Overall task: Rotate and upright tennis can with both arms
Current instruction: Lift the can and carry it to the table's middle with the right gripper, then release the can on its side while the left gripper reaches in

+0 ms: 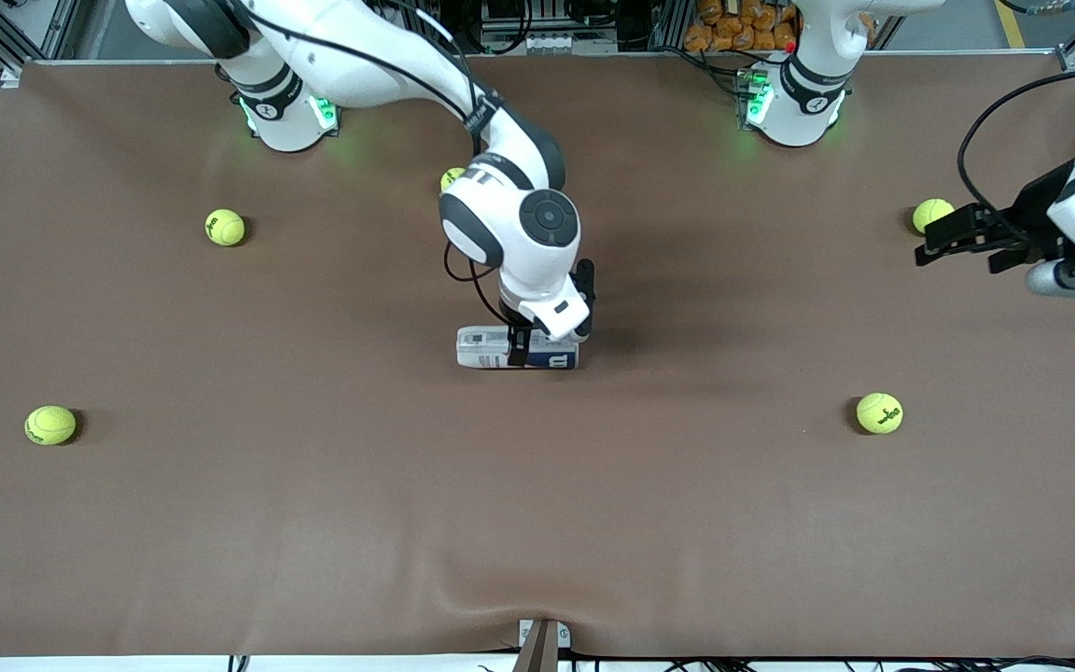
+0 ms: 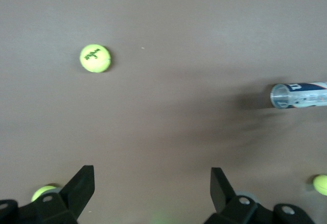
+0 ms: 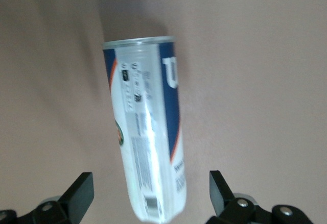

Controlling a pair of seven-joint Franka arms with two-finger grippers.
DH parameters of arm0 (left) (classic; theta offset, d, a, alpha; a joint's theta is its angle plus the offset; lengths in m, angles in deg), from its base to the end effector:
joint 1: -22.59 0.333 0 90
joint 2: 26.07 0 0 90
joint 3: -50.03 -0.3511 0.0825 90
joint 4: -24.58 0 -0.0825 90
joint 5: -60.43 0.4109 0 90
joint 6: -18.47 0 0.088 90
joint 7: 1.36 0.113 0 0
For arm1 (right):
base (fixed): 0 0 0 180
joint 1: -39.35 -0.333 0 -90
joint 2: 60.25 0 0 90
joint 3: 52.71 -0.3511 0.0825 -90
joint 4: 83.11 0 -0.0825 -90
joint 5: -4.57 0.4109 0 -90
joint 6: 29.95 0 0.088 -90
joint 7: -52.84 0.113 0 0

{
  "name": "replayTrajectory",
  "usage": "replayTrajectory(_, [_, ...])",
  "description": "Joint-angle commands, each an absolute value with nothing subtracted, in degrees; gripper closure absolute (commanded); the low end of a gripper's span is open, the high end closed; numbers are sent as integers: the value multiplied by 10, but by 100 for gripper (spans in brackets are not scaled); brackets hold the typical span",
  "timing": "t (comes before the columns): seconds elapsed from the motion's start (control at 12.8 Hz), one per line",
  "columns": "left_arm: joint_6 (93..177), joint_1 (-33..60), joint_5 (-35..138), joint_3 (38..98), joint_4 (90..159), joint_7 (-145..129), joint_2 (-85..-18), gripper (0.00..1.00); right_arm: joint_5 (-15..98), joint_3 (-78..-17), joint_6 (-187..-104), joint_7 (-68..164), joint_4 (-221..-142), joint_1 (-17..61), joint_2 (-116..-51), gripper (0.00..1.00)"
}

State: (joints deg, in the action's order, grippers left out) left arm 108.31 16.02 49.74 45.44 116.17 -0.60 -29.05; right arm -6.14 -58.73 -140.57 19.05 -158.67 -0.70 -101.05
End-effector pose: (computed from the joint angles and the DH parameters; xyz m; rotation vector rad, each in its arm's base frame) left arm 0.5942 -0.0428 0.6109 2.9570 -0.0600 -0.1247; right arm 0.5597 0.5341 0.3175 2.2699 2.0031 -0.1278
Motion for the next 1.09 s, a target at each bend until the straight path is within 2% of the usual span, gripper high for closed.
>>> replayTrajectory(0.0, [1077, 159, 453, 453, 1153, 9, -312, 0, -24, -589, -1374, 230, -1600, 57, -968, 0])
replayTrajectory(0.31, [1077, 159, 348, 453, 1157, 21, -358, 0, -18, -590, -1337, 265, -1600, 185, -923, 0])
replayTrajectory(0.7, [1087, 142, 219, 470, 1157, 38, -429, 0, 32, -588, -1251, 281, -1607, 324, -857, 0])
replayTrajectory(1.01, [1115, 140, 84, 480, 1157, 157, -522, 0, 46, -518, -1190, 344, -1658, 356, -741, 0])
